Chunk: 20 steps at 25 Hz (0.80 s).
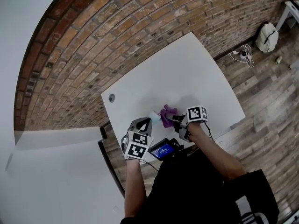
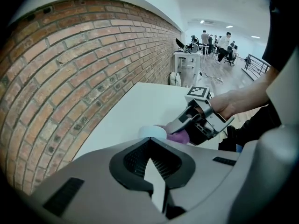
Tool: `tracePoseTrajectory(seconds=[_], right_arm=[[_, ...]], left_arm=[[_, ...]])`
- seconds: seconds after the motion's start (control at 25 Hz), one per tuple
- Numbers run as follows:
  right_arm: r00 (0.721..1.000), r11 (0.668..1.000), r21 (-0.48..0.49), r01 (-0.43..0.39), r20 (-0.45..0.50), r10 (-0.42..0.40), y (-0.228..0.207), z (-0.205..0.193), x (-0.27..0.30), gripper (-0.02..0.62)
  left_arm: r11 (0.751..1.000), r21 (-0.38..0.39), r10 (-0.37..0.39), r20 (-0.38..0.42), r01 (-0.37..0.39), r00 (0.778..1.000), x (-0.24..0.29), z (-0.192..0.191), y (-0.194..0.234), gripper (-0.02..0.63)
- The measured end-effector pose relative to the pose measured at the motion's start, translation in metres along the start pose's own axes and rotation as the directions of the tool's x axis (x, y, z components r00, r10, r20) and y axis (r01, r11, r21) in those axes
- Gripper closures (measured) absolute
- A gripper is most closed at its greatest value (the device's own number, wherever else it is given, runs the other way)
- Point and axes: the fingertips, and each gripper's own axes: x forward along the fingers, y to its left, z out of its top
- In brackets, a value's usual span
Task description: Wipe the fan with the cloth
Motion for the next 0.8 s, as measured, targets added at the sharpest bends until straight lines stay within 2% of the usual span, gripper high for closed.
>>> tracePoseTrajectory(seconds=[0.12,0.2,0.28,0.4,0.48,0.52,0.6,0.64,0.68,0.72,0.8], right_arm=[[0.997,0.997,-0.069,-0.037,0.062,0.041,0.02,0.025,0.008,0.502],[0.999,0.992,-0.116,-0.046,0.021,0.048,0.03,0.024,0.025,0.502],[1.0,0.991,-0.136,-0.002,-0.02,0.0,0.021,0.017,0.037,0.502],[0.984,0.965,-0.216,0.146,-0.071,-0.165,-0.017,0.011,0.037,0.502],[0.952,0.924,-0.304,0.232,-0.126,-0.28,-0.037,0.006,0.027,0.502],[0.928,0.887,-0.374,0.271,-0.144,-0.344,-0.043,0.006,0.02,0.502],[0.891,0.791,-0.508,0.341,-0.093,-0.444,-0.045,0.019,0.004,0.502],[0.892,0.763,-0.535,0.362,-0.04,-0.45,-0.038,0.032,-0.002,0.502],[0.906,0.764,-0.535,0.361,0.006,-0.424,-0.028,0.043,-0.005,0.502],[0.926,0.788,-0.515,0.337,0.029,-0.377,-0.015,0.052,-0.004,0.502],[0.964,0.862,-0.447,0.24,0.004,-0.266,0.007,0.055,0.009,0.502]], left_arm=[[1.0,-0.008,0.002,0.005,-0.002,1.0,0.0,0.0,0.0,0.604],[1.0,-0.01,0.004,0.003,-0.004,1.0,0.0,0.0,-0.001,0.604],[1.0,-0.01,0.006,0.0,-0.006,1.0,0.0,-0.001,-0.001,0.604],[1.0,-0.011,0.008,0.006,-0.008,1.0,0.0,0.001,-0.001,0.604],[1.0,-0.01,0.011,0.012,-0.011,1.0,0.0,0.002,-0.001,0.604],[1.0,-0.01,0.01,0.01,-0.01,1.0,0.0,0.002,-0.001,0.606],[1.0,-0.011,0.005,0.005,-0.005,1.0,0.0,0.001,-0.001,0.604],[1.0,-0.012,0.004,0.005,-0.004,1.0,0.0,0.001,-0.001,0.604],[1.0,-0.013,0.004,0.007,-0.004,1.0,0.0,0.001,-0.001,0.606],[1.0,-0.014,0.006,0.009,-0.006,1.0,0.0,0.001,-0.001,0.604],[1.0,-0.02,0.01,0.013,-0.01,1.0,0.001,0.001,0.0,0.605]])
